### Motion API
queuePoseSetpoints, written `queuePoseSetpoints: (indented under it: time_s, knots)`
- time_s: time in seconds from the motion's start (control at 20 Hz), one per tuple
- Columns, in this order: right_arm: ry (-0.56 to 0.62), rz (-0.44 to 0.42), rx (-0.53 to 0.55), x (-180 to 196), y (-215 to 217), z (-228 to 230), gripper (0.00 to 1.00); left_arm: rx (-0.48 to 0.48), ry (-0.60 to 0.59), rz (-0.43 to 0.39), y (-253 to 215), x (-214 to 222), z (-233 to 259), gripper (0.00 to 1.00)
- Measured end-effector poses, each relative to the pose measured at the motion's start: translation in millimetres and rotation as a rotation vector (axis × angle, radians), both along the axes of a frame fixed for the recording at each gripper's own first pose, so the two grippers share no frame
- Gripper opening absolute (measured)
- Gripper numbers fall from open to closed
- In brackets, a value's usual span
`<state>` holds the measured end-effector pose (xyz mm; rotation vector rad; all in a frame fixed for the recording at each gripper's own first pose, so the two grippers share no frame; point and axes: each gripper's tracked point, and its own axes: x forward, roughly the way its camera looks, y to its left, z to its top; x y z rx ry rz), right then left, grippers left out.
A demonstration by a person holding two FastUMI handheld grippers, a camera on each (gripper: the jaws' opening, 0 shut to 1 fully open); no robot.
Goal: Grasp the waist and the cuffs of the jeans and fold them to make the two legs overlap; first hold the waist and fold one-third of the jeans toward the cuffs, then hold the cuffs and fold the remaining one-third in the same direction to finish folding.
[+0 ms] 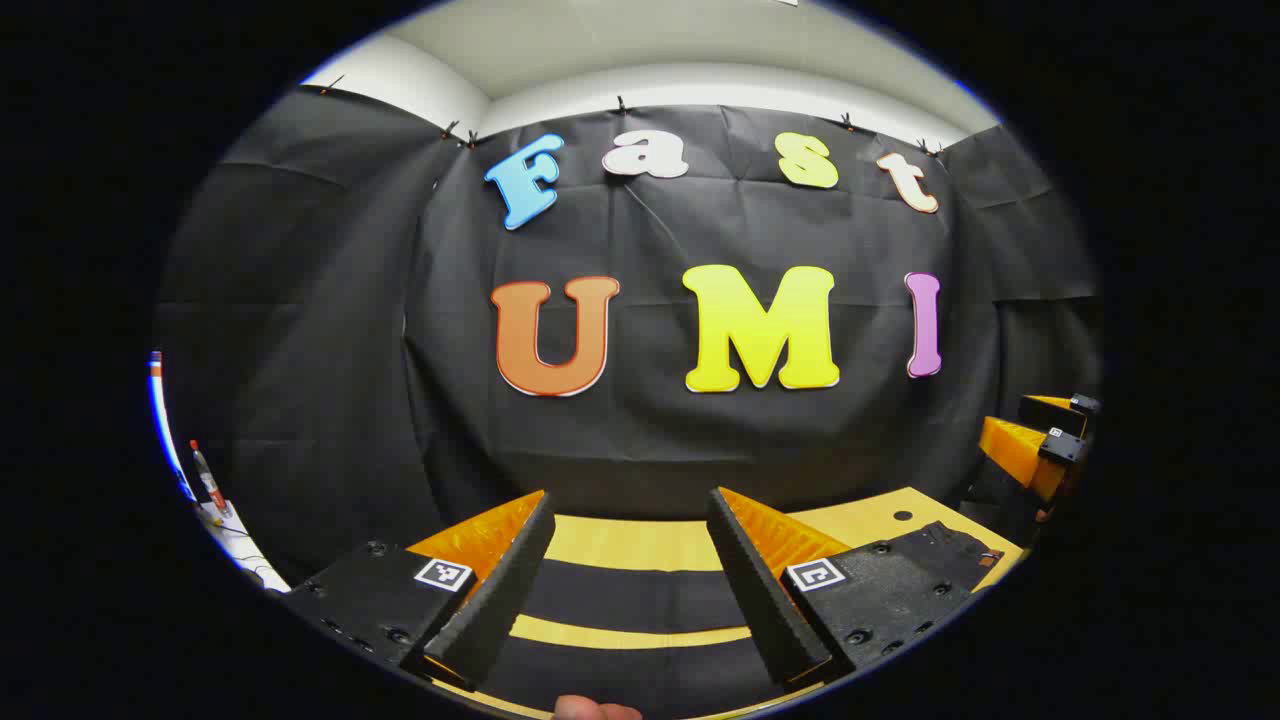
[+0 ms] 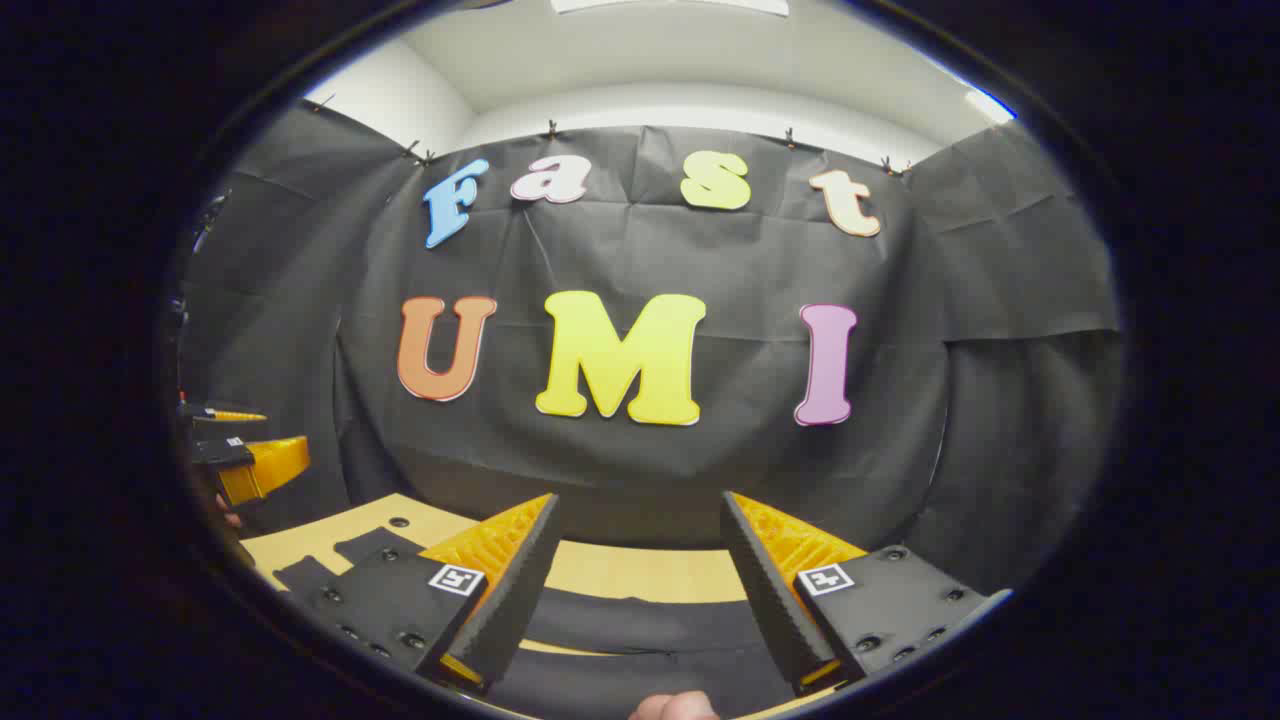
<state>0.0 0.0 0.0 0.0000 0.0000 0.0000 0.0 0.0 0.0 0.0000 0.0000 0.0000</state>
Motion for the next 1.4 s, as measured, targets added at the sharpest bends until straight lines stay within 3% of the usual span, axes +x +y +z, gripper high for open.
queuePoseSetpoints:
  time_s: [0.95,1.2,1.4]
  knots:
    - [0.024,-0.078,-0.001,-2,-40,-8,0.98,0.008,0.04,-0.024,-9,8,-12,0.98]
    - [0.05,-0.115,0.0,-4,-84,-20,0.97,-0.013,0.094,0.001,-9,8,-29,0.98]
    - [0.134,-0.161,0.05,-3,-146,-52,0.97,-0.105,0.225,0.066,6,1,-70,1.0]
